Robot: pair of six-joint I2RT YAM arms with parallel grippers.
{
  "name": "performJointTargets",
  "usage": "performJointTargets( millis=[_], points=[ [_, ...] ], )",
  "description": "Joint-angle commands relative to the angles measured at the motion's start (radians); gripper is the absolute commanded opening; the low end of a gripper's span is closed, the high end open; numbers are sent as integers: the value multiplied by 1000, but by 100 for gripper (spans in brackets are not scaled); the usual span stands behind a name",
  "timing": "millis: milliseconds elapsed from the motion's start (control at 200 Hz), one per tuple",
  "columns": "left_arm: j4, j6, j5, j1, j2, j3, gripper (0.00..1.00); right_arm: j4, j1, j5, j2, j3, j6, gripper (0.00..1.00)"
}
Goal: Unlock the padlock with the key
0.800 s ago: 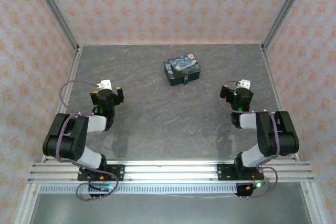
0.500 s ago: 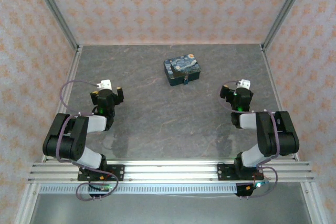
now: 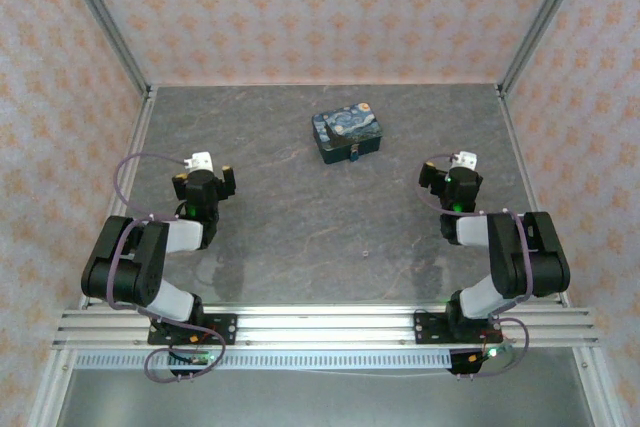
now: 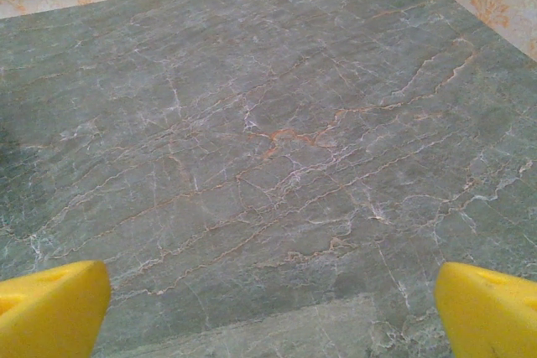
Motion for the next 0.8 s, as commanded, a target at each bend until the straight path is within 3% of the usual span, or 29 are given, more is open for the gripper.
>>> performJointTargets(
  millis=[0, 175, 310, 450, 596, 796],
  points=[
    [-69, -6, -36, -6, -86, 33, 100, -26, -4, 47, -39, 11, 22, 99],
    [-290, -74, -53, -7, -290, 58, 100, -343, -4, 36, -241, 82, 69, 99],
    [-548, -267, 63, -7, -378, 159, 100, -605, -3, 24, -381, 152, 201, 99],
    [-726, -430, 195, -22, -381, 259, 100, -868, 11, -69, -477, 238, 337, 99],
    [-743, -561, 313, -97, -363, 285, 100, -1086, 95, -104, -523, 310, 414, 98],
    [-722, -670, 383, -264, -312, 300, 100, -1307, 258, -155, -522, 347, 520, 83]
  ],
)
